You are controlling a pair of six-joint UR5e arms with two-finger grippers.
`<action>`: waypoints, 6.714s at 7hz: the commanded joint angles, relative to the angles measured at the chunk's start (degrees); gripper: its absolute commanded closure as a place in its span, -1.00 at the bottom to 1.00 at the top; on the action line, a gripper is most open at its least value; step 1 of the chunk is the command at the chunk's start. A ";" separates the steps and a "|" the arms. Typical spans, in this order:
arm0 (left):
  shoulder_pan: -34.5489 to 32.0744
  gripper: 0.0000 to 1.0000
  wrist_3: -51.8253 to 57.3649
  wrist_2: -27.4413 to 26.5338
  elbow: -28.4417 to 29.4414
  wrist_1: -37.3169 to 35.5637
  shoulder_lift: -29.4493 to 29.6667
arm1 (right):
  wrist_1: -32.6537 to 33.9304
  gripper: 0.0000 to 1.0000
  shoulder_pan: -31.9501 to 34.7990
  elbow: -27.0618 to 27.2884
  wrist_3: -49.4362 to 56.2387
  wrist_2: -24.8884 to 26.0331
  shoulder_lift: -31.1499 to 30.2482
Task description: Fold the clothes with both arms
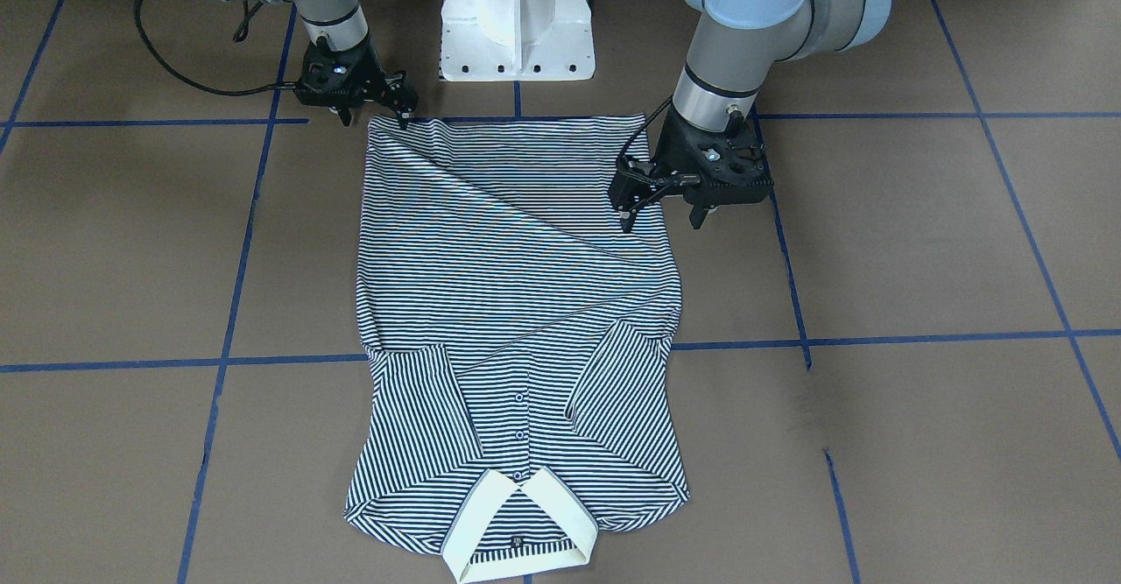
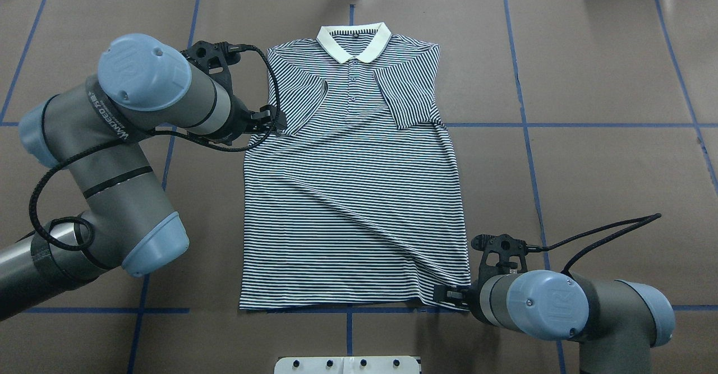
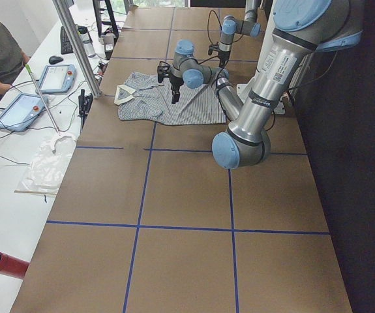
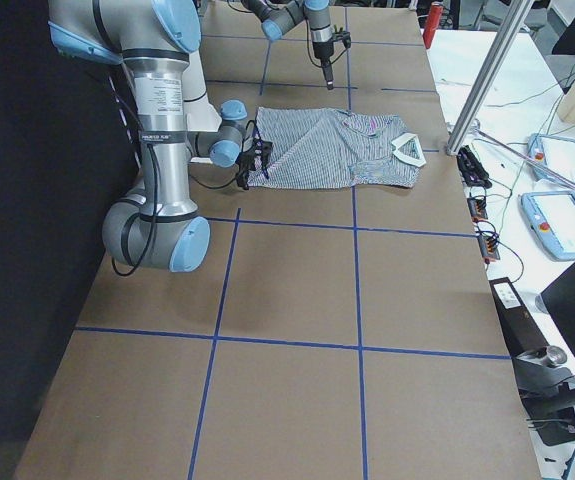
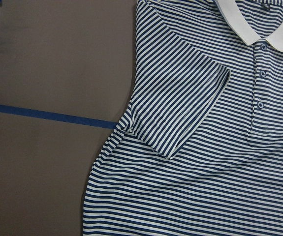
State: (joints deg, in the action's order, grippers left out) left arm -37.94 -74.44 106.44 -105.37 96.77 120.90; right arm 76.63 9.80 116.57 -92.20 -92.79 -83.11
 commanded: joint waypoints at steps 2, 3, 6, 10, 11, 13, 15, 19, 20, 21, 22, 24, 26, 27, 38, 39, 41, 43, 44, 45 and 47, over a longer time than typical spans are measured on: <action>0.41 -1.00 0.00 -0.09 -0.01 0.00 -0.05 | 0.19 -0.36 -0.93 -0.12 0.00 -0.28 0.06; 0.41 -1.00 0.00 -0.09 -0.01 0.00 0.12 | 0.19 0.13 -0.93 -0.29 0.00 -0.63 -0.03; 0.50 -1.00 0.00 -0.18 0.07 0.09 0.13 | 0.28 1.00 -0.67 0.23 0.00 -1.69 -0.12; 0.85 -1.00 -0.26 -0.18 0.07 0.18 0.13 | 0.19 1.00 0.48 0.76 -0.35 -1.96 0.06; 3.11 -1.00 -3.48 0.08 -0.71 0.00 -0.13 | 0.19 1.00 1.09 2.24 -0.35 -2.13 0.06; 15.01 -1.00 -21.38 -3.23 -8.75 -5.75 -4.77 | 0.02 1.00 2.32 4.62 -0.26 -2.13 -0.82; 25.41 -0.98 -34.12 -8.79 -11.35 -10.54 -7.85 | -0.34 1.00 2.41 4.80 -0.26 -2.30 -0.38; 30.55 -0.96 -40.69 -14.42 -8.90 -8.71 -12.18 | -0.43 1.00 3.38 4.98 -0.26 -2.57 -0.03; 30.55 -0.95 -40.52 -14.42 -8.89 -8.61 -11.92 | -0.43 1.00 3.55 4.98 -0.26 -2.57 -0.03; 30.47 -0.93 -40.17 -14.51 -8.80 -8.61 -11.74 | -0.43 1.00 3.64 4.98 -0.26 -2.57 -0.03; 30.03 -0.92 -39.99 -14.51 -8.28 -8.61 -11.83 | -0.43 1.00 3.73 5.24 -0.26 -2.57 -0.12; 29.33 -0.85 -39.99 -14.51 -7.58 -8.61 -11.74 | -0.43 1.00 3.73 5.42 -0.26 -2.57 -0.12; 28.36 -0.77 -39.99 -14.51 -7.66 -8.61 -11.74 | -0.43 1.00 3.73 5.42 -0.26 -2.48 -0.21; 28.36 -0.64 -40.08 -14.51 -7.66 -8.61 -11.74 | -0.43 1.00 3.73 5.42 -0.26 -2.57 -0.21; 29.32 1.00 -36.42 -13.98 -20.64 -9.84 -13.83 | -0.43 1.00 4.61 14.46 0.53 -8.96 -9.69; 31.85 1.00 -36.21 -13.98 -24.15 -12.11 -14.37 | -0.34 1.00 4.17 14.64 0.44 -12.72 -9.70; 35.63 1.00 -36.12 -13.98 -32.32 -18.69 -14.64 | -0.34 1.00 -1.17 15.61 -1.22 -13.47 -9.79; 37.24 1.00 -36.12 -13.98 -33.32 -19.16 -14.99 | -0.34 1.00 -2.86 18.59 -3.86 -12.68 -9.44; 36.36 1.00 -36.21 -14.07 -33.15 -19.25 -14.99 | -0.34 1.00 2.27 18.51 -2.91 -12.76 -9.09; 32.18 1.00 -35.78 -14.07 -32.89 -19.16 -14.56 | -0.25 1.00 6.59 18.08 1.10 -12.76 -7.52; 24.36 1.00 -28.79 -14.42 -32.36 -18.99 -13.94 | -0.25 1.00 15.46 14.41 12.87 -12.68 -3.40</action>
State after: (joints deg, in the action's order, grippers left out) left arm -8.65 -107.44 92.22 -137.88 77.69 106.61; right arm 76.36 19.74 133.48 -85.67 -105.54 -89.13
